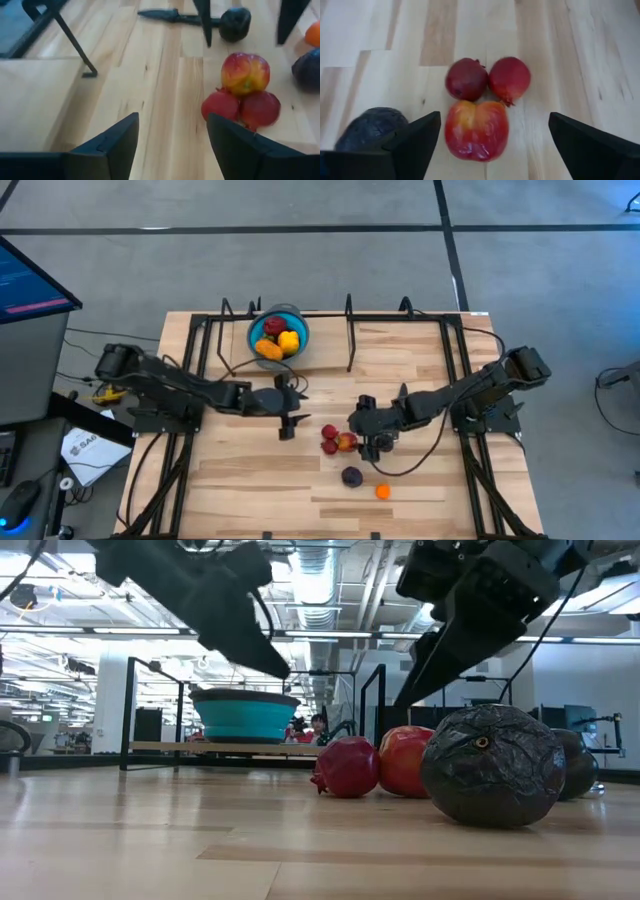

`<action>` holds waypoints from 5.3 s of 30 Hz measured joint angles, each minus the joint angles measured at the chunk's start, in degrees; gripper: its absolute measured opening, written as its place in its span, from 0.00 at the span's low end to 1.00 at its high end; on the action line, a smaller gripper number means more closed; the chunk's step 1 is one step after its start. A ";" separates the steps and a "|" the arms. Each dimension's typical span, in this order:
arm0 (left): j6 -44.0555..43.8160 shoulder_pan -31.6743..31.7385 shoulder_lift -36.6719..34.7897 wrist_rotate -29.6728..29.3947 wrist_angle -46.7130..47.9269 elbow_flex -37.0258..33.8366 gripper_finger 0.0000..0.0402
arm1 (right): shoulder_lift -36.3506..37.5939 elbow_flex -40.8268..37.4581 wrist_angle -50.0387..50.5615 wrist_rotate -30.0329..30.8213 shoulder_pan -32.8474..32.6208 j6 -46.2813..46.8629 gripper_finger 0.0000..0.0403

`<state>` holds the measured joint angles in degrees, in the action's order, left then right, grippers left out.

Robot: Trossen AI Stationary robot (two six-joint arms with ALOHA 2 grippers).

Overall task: Pick & Place Fruit
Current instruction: Put the peach into the blue strainer bowl on the shelf

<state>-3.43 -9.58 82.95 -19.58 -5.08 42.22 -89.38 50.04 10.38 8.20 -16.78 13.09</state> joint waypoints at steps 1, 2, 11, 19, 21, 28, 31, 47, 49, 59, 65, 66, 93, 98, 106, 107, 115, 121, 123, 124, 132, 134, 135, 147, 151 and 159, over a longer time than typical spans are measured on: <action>-0.38 0.00 0.95 -0.02 -0.89 -0.02 0.55 | -0.03 0.03 -0.35 -0.54 -0.02 -0.59 0.93; -0.50 0.00 1.88 0.02 -2.58 0.00 0.55 | -0.55 0.12 -0.82 -0.80 -0.07 -1.05 0.94; 0.00 0.00 4.51 2.04 -7.81 0.02 0.54 | -10.48 2.87 -0.32 -0.83 -0.66 -1.05 0.93; 0.10 0.00 4.51 2.04 -8.57 0.02 0.55 | -14.87 6.16 0.28 -0.76 -0.83 -1.07 0.73; 0.12 0.00 4.51 2.06 -8.83 0.02 0.54 | -14.41 6.14 1.68 -0.73 -0.83 -0.22 0.65; 0.12 0.00 4.51 2.06 -9.38 0.02 0.54 | -7.13 4.30 1.12 -1.00 0.42 2.56 0.59; 0.12 0.00 4.51 2.06 -9.41 0.02 0.55 | -1.13 -0.32 -8.83 -1.30 2.42 5.16 0.59; 1.82 -1.01 2.57 1.22 -15.26 -0.02 0.50 | 18.13 -15.18 -58.28 -0.68 18.34 28.98 0.64; 3.30 -1.86 0.06 -2.50 -15.09 0.00 0.50 | 15.66 -15.20 -61.17 -1.78 19.40 30.90 0.64; 25.60 -6.67 -16.64 -14.84 -14.52 0.02 0.46 | -2.18 -12.92 -85.46 -12.40 23.05 38.07 0.64; 32.00 -3.86 -18.87 -5.92 -14.38 0.02 0.58 | -10.77 -8.08 -93.19 -18.26 23.80 42.11 0.64; 32.02 -3.35 -18.50 -5.79 -14.36 0.02 0.63 | -11.92 -7.04 -93.70 -19.00 23.78 42.47 0.64; 31.50 0.42 -7.54 -7.48 -29.82 0.00 0.79 | -17.90 0.96 -91.75 -23.69 23.53 42.44 0.65; 31.46 0.09 -8.84 -7.34 -30.18 0.01 0.67 | -17.88 0.96 -89.64 -24.65 23.61 40.83 0.65; 31.27 -0.55 -8.67 -6.75 -29.12 0.02 0.50 | -17.86 0.98 -88.41 -32.37 24.56 37.76 0.69; 31.31 -0.72 -8.67 -6.88 -29.24 0.02 0.50 | -17.86 0.98 -88.48 -32.37 24.52 37.78 0.71; 31.47 -0.68 -8.71 -7.27 -29.22 0.02 0.63 | -17.86 0.96 -88.75 -32.10 24.46 37.93 0.75; 31.62 -0.35 -8.71 -7.96 -28.05 0.02 0.67 | -17.86 0.94 -90.16 -31.83 24.46 38.20 0.73; 31.62 -0.12 -8.79 -7.93 -27.50 0.10 0.67 | -17.89 0.88 -90.93 -31.71 24.50 38.83 0.71; 31.62 -0.01 -8.82 -7.90 -27.45 0.11 0.67 | -17.92 0.88 -91.31 -31.72 24.56 39.16 0.70; 33.99 0.31 -8.84 -7.51 -27.27 0.15 0.68 | -17.92 0.88 -92.05 -32.30 24.72 39.70 0.63; 34.53 0.31 -8.84 -7.51 -27.20 0.15 0.68 | -17.92 0.88 -92.12 -32.34 24.72 39.91 0.63; 34.59 0.31 -8.84 -7.47 -27.17 0.15 0.67 | -17.92 0.88 -92.12 -32.34 24.72 39.93 0.63; 43.73 1.21 -8.67 -5.48 -26.15 -0.11 0.81 | -17.68 1.01 -94.46 -32.97 24.48 42.68 0.63; 43.68 1.20 -8.67 -5.37 -26.53 -0.13 0.81 | -17.70 1.01 -94.19 -32.66 24.50 42.68 0.62; 43.72 -0.19 -8.64 -5.24 -27.80 -0.13 0.73 | -17.69 1.01 -93.78 -31.31 24.63 42.20 0.62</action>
<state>40.29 -9.77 74.30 -24.81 -32.88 42.09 -107.07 51.05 -83.40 -23.12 7.86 55.29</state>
